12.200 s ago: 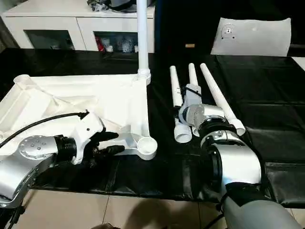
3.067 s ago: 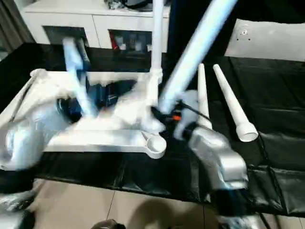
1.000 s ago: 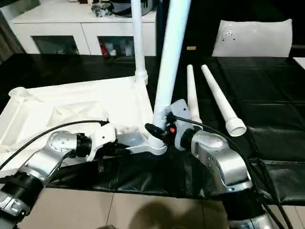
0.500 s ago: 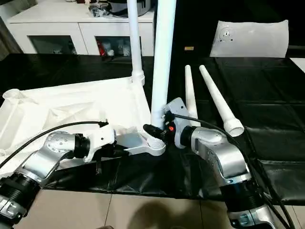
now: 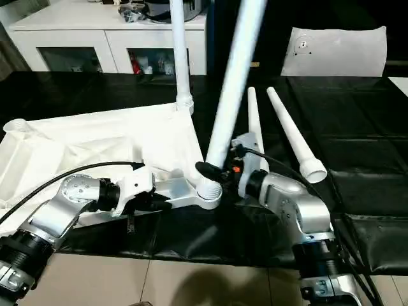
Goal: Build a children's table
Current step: Insert table leg to table base
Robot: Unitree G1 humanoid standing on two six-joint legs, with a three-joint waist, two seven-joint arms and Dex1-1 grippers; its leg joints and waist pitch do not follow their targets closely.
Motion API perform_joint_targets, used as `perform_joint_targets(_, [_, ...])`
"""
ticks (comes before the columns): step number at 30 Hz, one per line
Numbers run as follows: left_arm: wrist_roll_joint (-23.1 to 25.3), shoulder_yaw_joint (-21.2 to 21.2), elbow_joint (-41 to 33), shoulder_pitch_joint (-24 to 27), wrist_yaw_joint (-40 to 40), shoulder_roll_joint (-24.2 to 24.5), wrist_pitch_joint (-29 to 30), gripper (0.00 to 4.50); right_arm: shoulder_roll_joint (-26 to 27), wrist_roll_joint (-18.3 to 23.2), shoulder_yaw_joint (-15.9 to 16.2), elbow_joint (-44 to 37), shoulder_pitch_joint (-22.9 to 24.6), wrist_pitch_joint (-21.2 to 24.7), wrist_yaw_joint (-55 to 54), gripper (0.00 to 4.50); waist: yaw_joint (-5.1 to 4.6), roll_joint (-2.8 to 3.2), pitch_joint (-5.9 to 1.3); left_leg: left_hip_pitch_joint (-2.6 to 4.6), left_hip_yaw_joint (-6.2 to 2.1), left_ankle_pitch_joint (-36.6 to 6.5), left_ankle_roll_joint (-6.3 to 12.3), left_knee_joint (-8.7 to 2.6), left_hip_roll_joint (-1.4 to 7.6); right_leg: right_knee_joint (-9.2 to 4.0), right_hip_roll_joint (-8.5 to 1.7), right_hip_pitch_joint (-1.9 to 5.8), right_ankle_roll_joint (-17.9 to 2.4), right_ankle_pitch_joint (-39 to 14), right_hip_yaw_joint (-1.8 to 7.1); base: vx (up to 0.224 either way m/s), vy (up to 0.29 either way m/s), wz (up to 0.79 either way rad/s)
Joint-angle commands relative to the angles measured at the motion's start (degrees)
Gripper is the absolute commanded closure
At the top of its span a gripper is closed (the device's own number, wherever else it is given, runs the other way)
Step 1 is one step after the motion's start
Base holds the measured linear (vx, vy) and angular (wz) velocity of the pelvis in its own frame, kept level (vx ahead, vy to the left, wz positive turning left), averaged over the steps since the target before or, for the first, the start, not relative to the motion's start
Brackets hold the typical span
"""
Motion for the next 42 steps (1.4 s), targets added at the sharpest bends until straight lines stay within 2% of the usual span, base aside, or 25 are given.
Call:
perform_joint_targets(1, [0.6,0.9,0.2,0.3,0.1,0.6,1.1,4.50,0.5,-0.3,0.1,2.6,2.8,-0.5,-0.1,2.60,0.46,0.62,-3.05,0.46,-2.45,-17.1,0.23,-4.79,4.56,-5.46,-6.19,2.38,-8.8,-20.9,3.77,0.000,0.000,0.00])
perform_joint_targets(3, [0.0,1.6,0.2,0.2,0.6,0.2,1.7,4.50,0.9,-0.4,-0.5,2.1,5.2,-2.9,0.0,2.60,0.58,0.44,-3.10,0.32,-2.29,-16.0,0.88,-4.82,4.57,-5.45,-6.18,2.50,-9.1,-19.2,3.73,0.000,0.000,0.00])
perform_joint_targets(4, [-0.1,1.7,0.2,0.2,0.7,0.1,1.8,4.50,1.0,-0.4,-0.6,2.0,5.7,-3.4,0.1,2.60,0.73,1.45,-3.07,0.49,-2.38,-16.2,0.85,-4.78,4.57,-5.39,-6.26,2.39,-9.2,-19.4,3.71,0.000,0.000,0.00])
perform_joint_targets(5, [-0.1,1.7,0.2,0.2,0.7,0.1,1.9,4.50,1.2,-0.2,-0.9,1.4,6.7,-4.0,0.0,2.60,0.50,0.82,-3.16,0.25,-2.40,-16.0,1.03,-4.92,4.58,-5.37,-6.13,2.67,-9.4,-18.6,3.58,0.000,0.000,0.00])
perform_joint_targets(6, [0.0,1.7,0.2,0.1,0.8,0.2,2.0,4.50,1.3,-0.3,-1.0,0.8,7.5,-4.8,0.0,2.60,0.57,0.79,-3.19,0.29,-2.37,-15.7,1.19,-4.95,4.56,-5.41,-6.07,2.67,-9.3,-18.5,3.55,0.000,0.000,0.00])
perform_joint_targets(7, [0.2,1.7,0.5,-0.1,0.9,0.2,2.0,4.50,1.1,-1.0,-0.7,-0.9,9.4,-6.6,-0.1,2.60,0.73,1.44,-3.07,0.37,-2.34,-16.2,1.33,-4.94,4.54,-5.65,-6.17,2.49,-8.7,-20.3,3.53,0.000,0.000,0.00])
perform_joint_targets(9, [0.2,1.7,0.6,-0.2,0.9,0.2,2.0,4.50,0.9,-1.4,-0.5,-1.5,10.1,-7.2,-0.1,2.60,0.62,1.10,-3.17,0.39,-2.43,-16.2,1.28,-5.09,4.59,-5.69,-6.08,2.64,-8.4,-20.3,3.47,0.000,0.000,0.00])
perform_joint_targets(11, [0.4,1.6,1.0,-0.4,1.0,0.3,1.8,4.50,-0.9,-4.9,1.7,-3.3,11.3,-10.8,0.1,2.61,0.46,1.15,-3.02,0.36,-2.39,-16.7,1.34,-5.14,4.59,-5.81,-5.99,2.50,-8.0,-21.0,3.42,0.000,0.000,0.00])
perform_joint_targets(13, [0.6,1.5,1.1,-0.5,1.1,0.4,1.6,4.50,-1.8,-6.3,2.8,-4.3,11.8,-12.4,0.4,2.61,0.42,1.16,-2.97,0.43,-2.35,-17.2,1.21,-5.10,4.44,-6.03,-6.06,2.44,-7.5,-23.0,3.44,0.000,0.000,0.00])
perform_joint_targets(14, [0.8,1.4,1.2,-0.5,1.2,0.4,1.5,4.50,-2.4,-7.3,3.7,-4.7,11.9,-13.2,0.7,2.61,0.45,0.92,-2.95,0.47,-2.35,-17.2,1.41,-5.06,4.40,-6.11,-6.15,2.41,-7.1,-24.5,3.47,0.000,0.000,0.00])
perform_joint_targets(15, [0.9,1.4,1.3,-0.6,1.2,0.4,1.4,4.50,-3.0,-8.1,4.5,-5.1,12.0,-13.9,1.0,2.61,0.41,0.35,-2.99,0.43,-2.28,-16.7,1.68,-5.10,4.49,-6.26,-6.07,2.36,-6.7,-24.7,3.50,0.000,0.000,0.00])
perform_joint_targets(17, [1.4,1.1,1.6,-0.5,1.4,0.6,0.9,4.50,-4.2,-10.3,6.3,-5.6,12.0,-15.4,1.3,2.61,0.55,0.78,-3.00,0.35,-2.33,-15.9,1.86,-5.13,4.59,-6.04,-5.99,2.31,-6.6,-23.7,3.51,0.000,0.000,0.00])
perform_joint_targets(18, [1.8,0.8,1.7,-0.5,1.6,0.7,0.6,4.50,-4.9,-11.6,7.5,-5.3,11.5,-16.2,1.8,2.61,0.33,-0.39,-3.03,0.24,-2.16,-15.6,2.28,-5.15,4.58,-6.15,-5.92,2.37,-6.7,-23.1,3.55,0.000,0.000,0.00])
perform_joint_targets(19, [2.0,0.7,1.8,-0.5,1.6,0.8,0.4,4.50,-5.0,-11.9,7.9,-5.1,11.2,-16.4,2.1,2.61,0.48,0.36,-2.91,0.29,-2.28,-15.9,2.25,-5.16,4.54,-6.07,-6.13,2.32,-6.7,-24.4,3.53,0.000,0.000,0.00])
perform_joint_targets(20, [2.1,0.6,1.8,-0.5,1.6,0.8,0.3,4.50,-5.1,-12.0,8.2,-5.0,11.0,-16.5,2.2,2.61,0.44,0.34,-2.81,0.43,-2.23,-16.6,2.25,-5.14,4.55,-6.30,-6.10,2.13,-6.4,-25.6,3.54,0.000,0.000,0.00])
perform_joint_targets(22, [2.6,0.2,1.8,-0.6,1.5,1.1,0.0,4.50,-5.3,-12.7,9.4,-4.4,10.0,-16.8,2.9,2.61,0.44,-0.40,-2.70,0.45,-2.33,-17.2,2.19,-5.18,4.51,-6.45,-6.23,2.08,-5.8,-28.6,3.54,0.000,0.000,0.00])
perform_joint_targets(23, [3.1,-0.3,1.7,-0.6,1.0,1.5,-0.4,4.50,-5.7,-13.6,11.1,-3.6,8.8,-17.1,4.1,2.61,0.41,-0.48,-2.74,0.51,-2.32,-17.3,2.12,-5.15,4.51,-6.57,-6.24,2.01,-5.7,-29.0,3.52,0.000,0.000,0.00])
perform_joint_targets(28, [3.5,-1.2,1.7,-1.0,-0.7,2.2,-1.5,4.50,-6.7,-14.4,14.7,-1.9,7.3,-16.5,8.1,2.61,0.19,-1.02,-2.61,0.50,-2.47,-18.6,1.72,-5.37,4.67,-6.68,-6.27,1.93,-5.3,-29.6,3.61,0.000,0.000,0.00])
perform_joint_targets(31, [3.7,-2.0,2.8,-2.3,-3.3,2.4,-3.4,4.50,-6.8,-13.8,16.0,-0.5,7.3,-16.3,11.3,2.61,0.41,-0.77,-2.86,0.57,-2.46,-18.0,1.95,-5.36,4.68,-6.48,-6.27,2.00,-5.9,-27.0,3.77,0.000,0.000,0.00])
perform_joint_targets(33, [3.7,-2.1,2.9,-2.5,-3.6,2.4,-3.6,4.50,-6.8,-13.6,16.2,-0.4,7.3,-16.3,11.7,2.61,0.40,-0.90,-2.93,0.43,-2.42,-17.4,1.98,-5.41,4.77,-6.29,-6.22,2.13,-6.5,-25.0,3.77,0.000,0.000,0.00])
perform_joint_targets(34, [3.6,-2.5,3.3,-3.3,-4.9,2.3,-4.6,4.50,-6.8,-12.9,16.7,-0.2,7.5,-16.0,13.3,2.61,0.48,-1.03,-3.02,0.44,-2.32,-16.7,2.23,-5.40,4.78,-6.08,-6.19,2.25,-7.5,-22.4,3.79,0.000,0.000,0.00])
perform_joint_targets(36, [3.5,-2.9,4.0,-4.4,-6.3,2.0,-5.4,4.50,-6.8,-12.1,17.4,-0.2,7.6,-15.4,15.3,2.61,0.68,-0.84,-3.06,0.37,-2.26,-16.1,2.47,-5.39,4.77,-5.97,-6.24,2.39,-8.1,-21.2,3.79,0.000,0.000,0.00])
perform_joint_targets(39, [3.8,-3.6,5.8,-6.1,-7.5,1.5,-6.1,4.50,-6.9,-10.8,18.8,-0.7,8.0,-14.2,17.8,2.61,1.01,-0.91,-3.06,0.53,-2.24,-16.2,2.37,-5.50,4.99,-5.86,-6.18,2.45,-8.6,-20.1,3.77,0.000,0.000,0.00])
perform_joint_targets(41, [4.6,-3.9,8.1,-7.4,-7.1,1.3,-7.1,4.50,-7.3,-11.3,20.4,-1.6,8.4,-13.7,19.4,2.61,1.25,-0.50,-2.99,0.70,-2.26,-17.3,1.90,-5.49,4.93,-6.04,-6.27,2.39,-8.4,-21.5,3.73,0.000,0.000,0.00])
perform_joint_targets(42, [5.2,-4.0,9.5,-8.2,-6.7,1.2,-7.6,4.50,-7.4,-11.3,21.1,-2.2,8.6,-13.3,20.1,2.61,1.32,-0.66,-2.82,0.84,-2.26,-18.3,1.55,-5.59,4.90,-6.32,-6.22,2.33,-7.9,-23.2,3.73,0.000,0.000,0.00])
